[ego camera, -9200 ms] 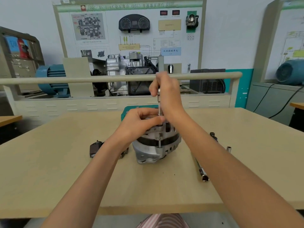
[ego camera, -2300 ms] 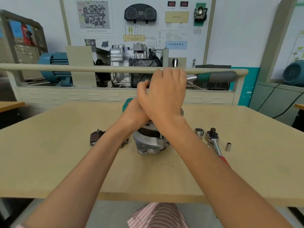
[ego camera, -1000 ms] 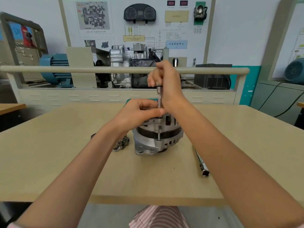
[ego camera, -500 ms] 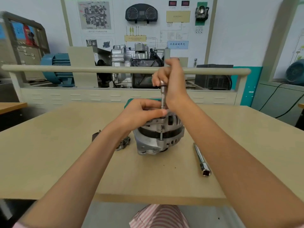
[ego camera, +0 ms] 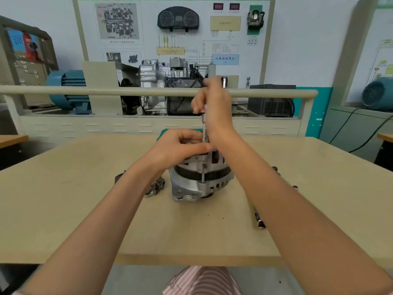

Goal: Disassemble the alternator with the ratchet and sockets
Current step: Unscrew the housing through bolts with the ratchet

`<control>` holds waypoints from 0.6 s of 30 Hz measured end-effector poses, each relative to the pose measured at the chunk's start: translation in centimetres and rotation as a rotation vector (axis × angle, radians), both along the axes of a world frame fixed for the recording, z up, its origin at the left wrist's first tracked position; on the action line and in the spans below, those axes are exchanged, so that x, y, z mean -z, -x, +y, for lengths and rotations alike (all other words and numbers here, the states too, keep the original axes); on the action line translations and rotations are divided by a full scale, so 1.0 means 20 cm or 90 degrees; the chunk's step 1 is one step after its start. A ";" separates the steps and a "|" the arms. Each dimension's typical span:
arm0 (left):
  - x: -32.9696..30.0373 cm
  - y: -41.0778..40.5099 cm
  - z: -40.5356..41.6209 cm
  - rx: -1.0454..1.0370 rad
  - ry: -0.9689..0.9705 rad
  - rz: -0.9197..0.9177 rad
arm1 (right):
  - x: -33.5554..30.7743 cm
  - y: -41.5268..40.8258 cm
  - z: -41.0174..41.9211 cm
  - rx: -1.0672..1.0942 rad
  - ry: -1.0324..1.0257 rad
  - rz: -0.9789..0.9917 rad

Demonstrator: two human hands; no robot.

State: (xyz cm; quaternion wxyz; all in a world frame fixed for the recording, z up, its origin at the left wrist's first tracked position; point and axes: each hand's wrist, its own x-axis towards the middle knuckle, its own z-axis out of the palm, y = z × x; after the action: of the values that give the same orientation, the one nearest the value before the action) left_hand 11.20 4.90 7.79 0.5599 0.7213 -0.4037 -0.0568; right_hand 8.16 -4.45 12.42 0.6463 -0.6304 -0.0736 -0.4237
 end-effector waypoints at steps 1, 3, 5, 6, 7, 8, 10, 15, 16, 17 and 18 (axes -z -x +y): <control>0.00 0.00 0.00 0.011 0.007 0.017 | -0.02 0.00 -0.03 -0.169 -0.138 0.009; 0.00 0.00 -0.01 0.005 0.024 0.024 | -0.02 -0.01 -0.06 -0.357 -0.297 -0.010; 0.00 0.00 -0.01 -0.016 0.026 0.014 | 0.00 0.00 -0.04 -0.334 -0.237 -0.030; 0.00 0.00 -0.01 -0.022 0.019 0.003 | 0.03 0.02 -0.01 -0.199 -0.115 -0.054; 0.00 0.00 -0.01 -0.026 0.011 -0.023 | 0.07 0.03 0.02 -0.001 0.057 -0.088; 0.00 0.00 -0.01 -0.036 0.001 -0.054 | 0.13 0.04 0.04 0.239 0.258 -0.101; 0.00 -0.01 -0.03 -0.072 -0.022 -0.117 | 0.21 0.05 0.06 0.678 0.513 -0.018; 0.01 -0.02 -0.02 -0.055 -0.009 -0.072 | 0.07 0.02 0.01 0.348 0.290 0.026; 0.02 -0.02 -0.01 -0.022 -0.010 -0.048 | 0.03 0.01 -0.02 0.149 0.150 0.026; 0.01 -0.03 0.00 0.005 -0.010 -0.028 | 0.00 0.00 -0.04 -0.008 0.020 0.032; 0.02 -0.03 0.01 0.022 -0.007 -0.016 | -0.02 -0.01 -0.05 -0.110 -0.078 0.031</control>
State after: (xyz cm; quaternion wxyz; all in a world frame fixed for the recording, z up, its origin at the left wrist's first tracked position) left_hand 11.85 5.06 7.48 0.5499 0.7177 -0.4230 -0.0598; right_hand 8.42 -5.44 12.77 0.7192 -0.5912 -0.0861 -0.3547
